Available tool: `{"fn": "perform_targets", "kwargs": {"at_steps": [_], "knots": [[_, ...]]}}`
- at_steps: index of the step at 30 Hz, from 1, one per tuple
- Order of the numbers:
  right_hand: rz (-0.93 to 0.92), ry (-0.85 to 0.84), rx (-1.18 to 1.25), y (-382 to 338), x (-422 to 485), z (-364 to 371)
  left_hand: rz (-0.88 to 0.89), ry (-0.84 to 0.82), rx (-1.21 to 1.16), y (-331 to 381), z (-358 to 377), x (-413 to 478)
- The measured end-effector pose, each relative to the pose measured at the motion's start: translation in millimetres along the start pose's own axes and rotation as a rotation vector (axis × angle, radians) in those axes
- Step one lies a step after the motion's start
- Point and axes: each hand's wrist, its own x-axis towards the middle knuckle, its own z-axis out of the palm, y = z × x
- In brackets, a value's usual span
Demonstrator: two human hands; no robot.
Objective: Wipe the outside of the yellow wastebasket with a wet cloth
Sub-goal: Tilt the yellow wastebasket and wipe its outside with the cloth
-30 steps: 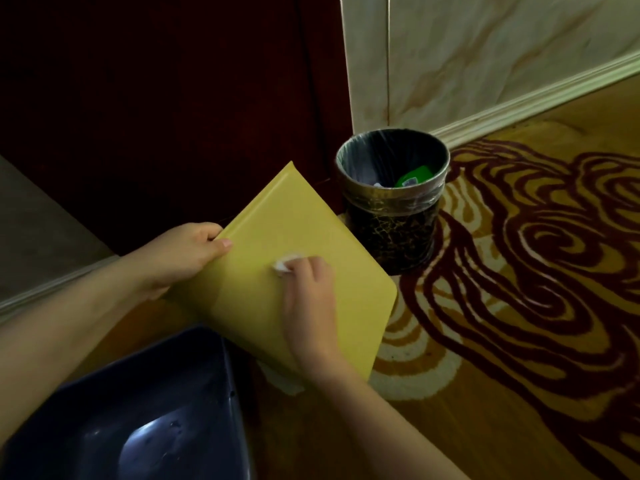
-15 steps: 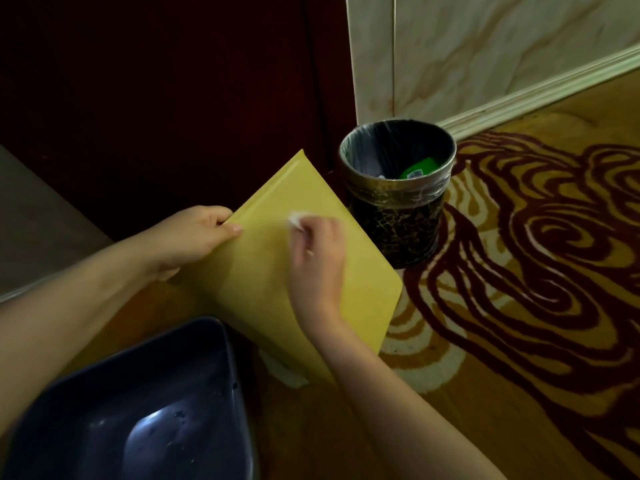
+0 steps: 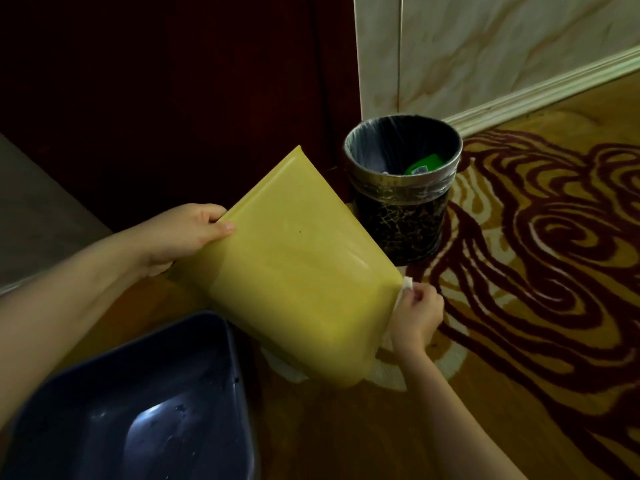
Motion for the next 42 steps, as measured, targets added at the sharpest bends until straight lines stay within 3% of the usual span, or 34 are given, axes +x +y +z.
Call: {"fn": "perform_targets", "kwargs": {"at_steps": [3, 7, 10, 13, 19, 22, 24, 28, 32, 37, 42], "knots": [[-0.228, -0.013, 0.13, -59, -17, 7, -0.007, -0.017, -0.02, -1, -2, -3], [-0.685, -0.229, 0.298, -148, -75, 41, 0.004, 0.001, -0.012, 0, 3, -3], [-0.811, -0.239, 0.253, -160, -93, 59, 0.019, 0.011, -0.02, 0, 5, -1], [-0.647, -0.153, 0.235, -127, -65, 57, 0.043, -0.022, -0.004, -4, 1, -1], [0.063, 0.036, -0.019, -21, 8, 31, 0.017, -0.093, -0.013, -16, -7, 3], [0.229, 0.022, -0.019, 2, 16, 19, -0.008, -0.131, -0.008, -14, -8, 9], [0.242, 0.04, 0.012, 0, 20, 15, -0.015, -0.09, -0.005, -9, -7, 16], [-0.04, -0.005, 0.043, -33, 13, 12, -0.032, 0.035, -0.044, 9, -2, 37], [-0.492, -0.192, 0.134, -86, -16, 24, -0.103, 0.113, -0.052, 21, 3, 57], [-0.794, -0.447, 0.136, -142, -19, 54, -0.071, 0.151, -0.041, 19, 8, 65], [-0.997, -0.66, 0.051, -63, -26, 14, -0.075, 0.15, -0.05, 12, 3, 68]]}}
